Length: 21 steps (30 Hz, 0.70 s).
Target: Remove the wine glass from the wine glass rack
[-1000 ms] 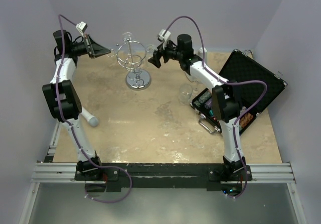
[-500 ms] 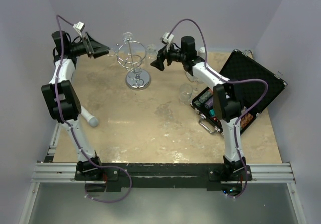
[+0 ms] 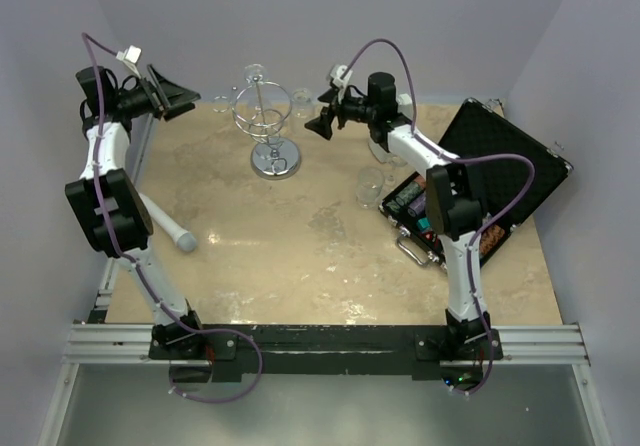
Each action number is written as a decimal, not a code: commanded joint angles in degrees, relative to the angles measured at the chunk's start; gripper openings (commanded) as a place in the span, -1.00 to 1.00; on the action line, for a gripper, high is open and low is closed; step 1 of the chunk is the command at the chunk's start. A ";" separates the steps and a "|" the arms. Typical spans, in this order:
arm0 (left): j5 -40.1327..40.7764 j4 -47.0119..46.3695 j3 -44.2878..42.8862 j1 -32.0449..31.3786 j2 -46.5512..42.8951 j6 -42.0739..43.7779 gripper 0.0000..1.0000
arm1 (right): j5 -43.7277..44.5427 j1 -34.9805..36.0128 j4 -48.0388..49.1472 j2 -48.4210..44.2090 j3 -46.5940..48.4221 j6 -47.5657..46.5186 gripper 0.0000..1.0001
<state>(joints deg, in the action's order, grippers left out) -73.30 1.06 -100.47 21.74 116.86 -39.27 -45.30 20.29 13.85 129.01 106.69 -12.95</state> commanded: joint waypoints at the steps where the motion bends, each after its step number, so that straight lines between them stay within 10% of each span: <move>1: 2.01 5.34 -1.57 -0.20 -4.44 6.64 1.00 | -2.16 0.80 1.89 2.29 2.72 -0.14 0.97; 21: 0.70 5.80 -0.43 -0.29 -8.05 9.56 0.96 | -0.06 2.56 10.59 5.55 3.34 7.76 0.75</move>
<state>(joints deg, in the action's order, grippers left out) -71.31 8.23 -100.64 21.52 112.36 -30.65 -46.04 22.46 21.10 133.80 107.57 -6.68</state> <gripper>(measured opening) 0.990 0.897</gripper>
